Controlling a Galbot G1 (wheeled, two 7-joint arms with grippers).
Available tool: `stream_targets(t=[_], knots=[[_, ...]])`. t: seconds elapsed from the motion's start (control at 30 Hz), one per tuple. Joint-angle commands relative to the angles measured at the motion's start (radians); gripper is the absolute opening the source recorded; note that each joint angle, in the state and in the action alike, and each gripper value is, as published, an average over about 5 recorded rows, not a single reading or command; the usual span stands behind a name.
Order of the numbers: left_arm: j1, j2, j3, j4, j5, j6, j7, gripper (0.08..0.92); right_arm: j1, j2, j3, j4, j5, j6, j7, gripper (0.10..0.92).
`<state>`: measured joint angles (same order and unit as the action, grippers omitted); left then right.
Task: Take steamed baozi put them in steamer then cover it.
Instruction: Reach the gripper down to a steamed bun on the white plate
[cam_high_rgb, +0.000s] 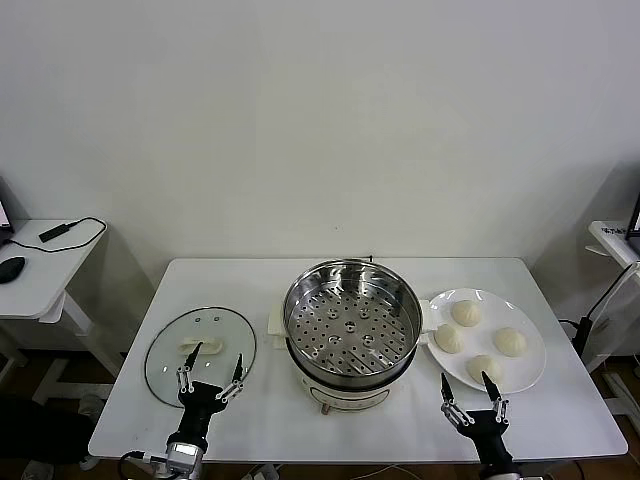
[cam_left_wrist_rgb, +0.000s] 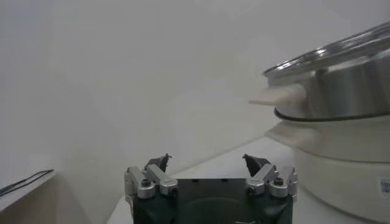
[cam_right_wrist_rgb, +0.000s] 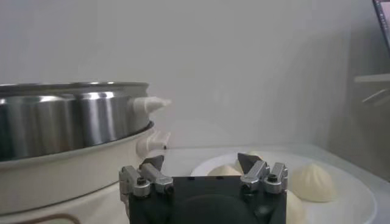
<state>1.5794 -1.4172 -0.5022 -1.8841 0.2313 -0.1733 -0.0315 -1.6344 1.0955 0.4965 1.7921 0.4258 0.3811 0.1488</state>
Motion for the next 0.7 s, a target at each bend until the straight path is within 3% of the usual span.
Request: stream_targets(t=[0.03, 0.43, 0.7], knots=[[0.012, 0.000, 0.002, -0.027, -0.012, 0.000, 0.001, 0.823, 0.028, -0.005, 0.012, 0.009, -0.007, -0.045, 0.033, 0.823], [0.054, 0.010, 0.027, -0.073, -0.032, -0.014, 0.001, 0.823, 0.524, -0.229, -0.065, -0.154, 0.203, -0.304, 0.125, 0.823], [0.068, 0.011, 0.041, -0.092, -0.039, -0.027, 0.001, 0.823, 0.901, -0.350, -0.304, -0.456, 0.277, -0.382, -0.006, 0.823]])
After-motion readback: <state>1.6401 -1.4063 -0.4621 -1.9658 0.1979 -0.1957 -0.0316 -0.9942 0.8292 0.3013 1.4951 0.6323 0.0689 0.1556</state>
